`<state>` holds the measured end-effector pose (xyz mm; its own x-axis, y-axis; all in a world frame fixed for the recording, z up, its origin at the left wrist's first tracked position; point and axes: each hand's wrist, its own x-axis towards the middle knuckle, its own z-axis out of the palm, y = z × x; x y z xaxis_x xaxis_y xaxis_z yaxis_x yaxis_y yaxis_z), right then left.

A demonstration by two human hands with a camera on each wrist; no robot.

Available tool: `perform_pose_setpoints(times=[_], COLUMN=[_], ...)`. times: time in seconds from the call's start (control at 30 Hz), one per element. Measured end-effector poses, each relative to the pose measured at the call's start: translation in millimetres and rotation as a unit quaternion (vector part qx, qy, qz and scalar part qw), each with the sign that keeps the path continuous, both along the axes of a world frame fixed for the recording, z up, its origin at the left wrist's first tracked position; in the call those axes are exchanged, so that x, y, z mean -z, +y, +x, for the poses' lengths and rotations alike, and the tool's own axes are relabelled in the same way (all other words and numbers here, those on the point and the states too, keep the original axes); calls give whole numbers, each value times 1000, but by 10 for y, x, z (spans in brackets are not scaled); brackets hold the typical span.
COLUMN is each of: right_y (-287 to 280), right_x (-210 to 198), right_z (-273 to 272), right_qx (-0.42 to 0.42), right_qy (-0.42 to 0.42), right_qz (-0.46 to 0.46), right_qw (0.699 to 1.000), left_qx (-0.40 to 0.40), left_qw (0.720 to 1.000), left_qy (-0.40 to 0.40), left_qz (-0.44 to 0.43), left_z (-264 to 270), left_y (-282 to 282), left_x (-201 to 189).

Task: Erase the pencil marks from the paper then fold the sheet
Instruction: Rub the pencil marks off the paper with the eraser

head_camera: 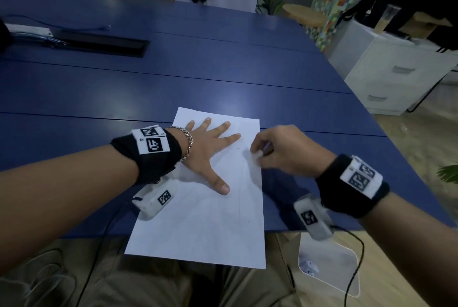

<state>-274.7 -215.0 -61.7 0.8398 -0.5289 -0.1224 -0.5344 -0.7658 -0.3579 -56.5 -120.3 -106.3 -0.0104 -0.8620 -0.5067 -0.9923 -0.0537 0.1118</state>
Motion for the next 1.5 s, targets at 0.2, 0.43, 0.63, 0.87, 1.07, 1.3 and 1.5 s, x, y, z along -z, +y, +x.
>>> perform_pose_setpoints(times=[0.2,0.43,0.63,0.87,1.07,1.3,1.5], right_y=[-160,-77,-1,-142,197,381,310], right_x=[78,-11,16,77,30,36,97], right_z=[269,193,204,247,26,-319,-214], right_qx=[11,-79,-87,-37,-122,-86,-66], right_qy=[-22,54,28,-15,33,11,7], right_qz=[-23,16,-2,-48,15,53,34], right_qw=[999,995,996,998,992,995,997], left_qx=[-6,-4,-9,-6,-4,30,33], left_qw=[1000,999,999,999,998,997,998], left_qy=[-15,-30,-31,-37,-48,-71,-40], left_qz=[23,28,30,32,32,-15,29], left_z=[-44,-82,-87,-97,-98,22,10], left_y=[-21,-35,-29,-32,-35,-27,201], left_x=[-50,-81,-104,-108,-86,-159,-121])
